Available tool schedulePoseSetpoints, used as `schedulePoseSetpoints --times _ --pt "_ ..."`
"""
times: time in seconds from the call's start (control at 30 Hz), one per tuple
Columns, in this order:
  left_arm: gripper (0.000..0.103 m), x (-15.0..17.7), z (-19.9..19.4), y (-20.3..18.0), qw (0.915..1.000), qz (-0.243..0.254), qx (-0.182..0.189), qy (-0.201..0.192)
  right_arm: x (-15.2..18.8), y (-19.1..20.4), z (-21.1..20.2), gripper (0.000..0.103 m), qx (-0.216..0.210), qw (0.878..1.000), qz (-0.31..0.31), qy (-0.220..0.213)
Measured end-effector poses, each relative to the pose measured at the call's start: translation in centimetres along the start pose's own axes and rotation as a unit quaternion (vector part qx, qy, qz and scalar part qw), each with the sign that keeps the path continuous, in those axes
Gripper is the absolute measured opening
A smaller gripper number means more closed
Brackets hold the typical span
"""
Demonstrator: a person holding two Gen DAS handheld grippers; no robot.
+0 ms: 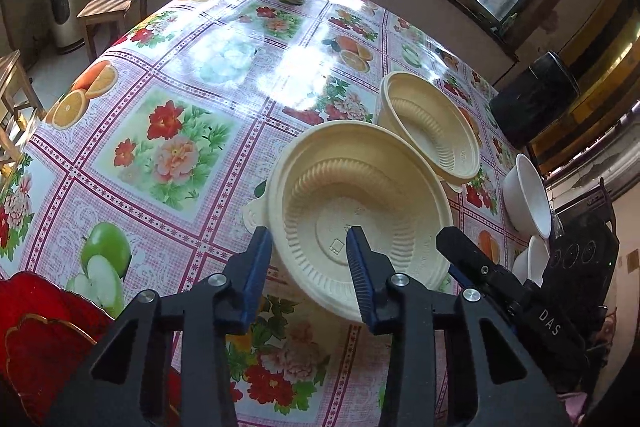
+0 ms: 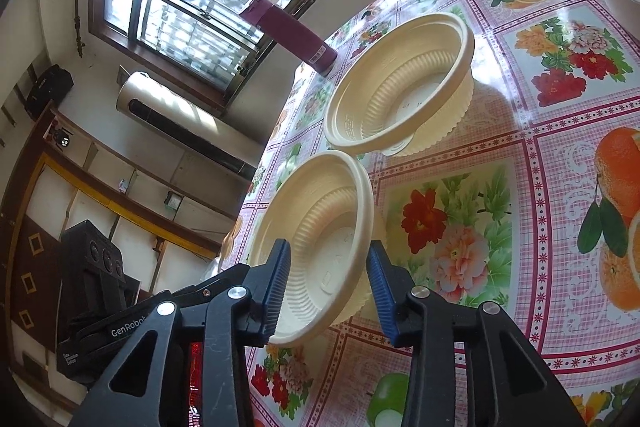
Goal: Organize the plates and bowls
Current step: 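Close the left tool on the cream bowl rim and lift it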
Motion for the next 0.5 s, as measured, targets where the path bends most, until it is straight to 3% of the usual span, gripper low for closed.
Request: schedulePoseSetpoints --times 0.17,0.27,0.5 --pt "0.036 0.1 -0.2 0.5 0.9997 -0.02 0.013 0.0 0.0 -0.4 0.1 0.033 0.001 1.0 0.004 0.003" --pt "0.036 0.1 -0.5 1.0 0.9997 -0.024 -0.006 -0.007 0.0 -0.3 0.1 0.033 0.002 1.0 0.001 0.002" --pt "0.036 0.3 0.7 0.9 0.9996 -0.027 -0.003 0.012 0.0 -0.2 0.2 0.033 0.006 1.0 -0.002 0.002"
Point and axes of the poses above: each gripper's, at about its wrist camera, not at the fingertips, and z roughly the way its jaws point, y to its left, x to its underside, the point moved 7 cm from there along z, roughly the way its jaws point, and after that the axes turned 7 degrees about y, right-handed, at the moved point
